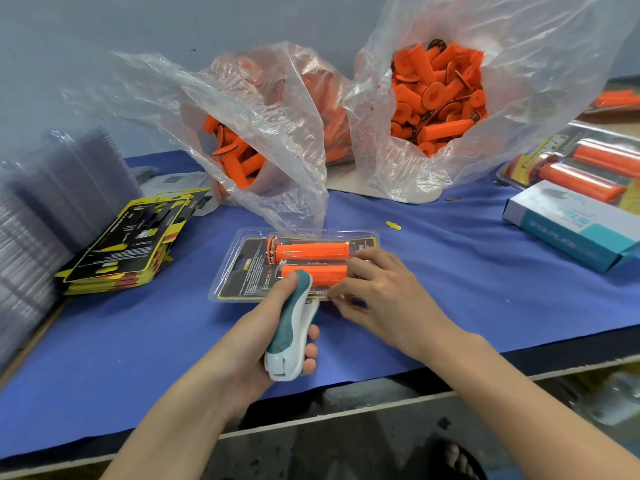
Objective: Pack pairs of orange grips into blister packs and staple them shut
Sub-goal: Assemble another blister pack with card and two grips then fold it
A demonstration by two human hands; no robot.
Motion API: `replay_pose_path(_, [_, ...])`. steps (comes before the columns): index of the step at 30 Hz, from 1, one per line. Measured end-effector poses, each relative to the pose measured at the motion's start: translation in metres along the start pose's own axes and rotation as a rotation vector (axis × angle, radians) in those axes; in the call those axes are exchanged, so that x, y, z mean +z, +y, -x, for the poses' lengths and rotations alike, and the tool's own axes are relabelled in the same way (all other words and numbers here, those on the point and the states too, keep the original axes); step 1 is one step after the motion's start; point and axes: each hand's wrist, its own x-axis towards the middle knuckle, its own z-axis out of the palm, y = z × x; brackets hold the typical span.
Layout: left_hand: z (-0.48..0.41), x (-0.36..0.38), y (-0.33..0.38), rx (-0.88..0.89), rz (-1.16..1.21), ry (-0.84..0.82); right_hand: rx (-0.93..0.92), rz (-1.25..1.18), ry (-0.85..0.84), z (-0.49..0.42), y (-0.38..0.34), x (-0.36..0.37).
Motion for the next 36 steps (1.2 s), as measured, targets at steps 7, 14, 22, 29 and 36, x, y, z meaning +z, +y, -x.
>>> replay_pose_path(7, [-0.012, 0.01, 0.001, 0.019, -0.071, -0.021, -0.003, -0.011, -0.004, 0.0, 0.001, 0.0])
replay_pose_path(14, [-0.014, 0.01, 0.002, 0.014, -0.091, -0.04, 0.016, -0.035, -0.032, -0.001, -0.001, -0.004])
replay_pose_path(22, [-0.018, 0.011, 0.002, 0.026, -0.107, -0.055, 0.015, -0.091, -0.019, -0.002, 0.001, -0.003])
replay_pose_path(29, [-0.019, 0.012, 0.0, 0.051, -0.109, -0.027, 0.002, -0.067, -0.005, -0.002, 0.003, -0.003])
replay_pose_path(36, [-0.018, 0.015, -0.003, 0.074, -0.107, 0.014, 0.028, -0.07, -0.031, -0.003, 0.002, -0.007])
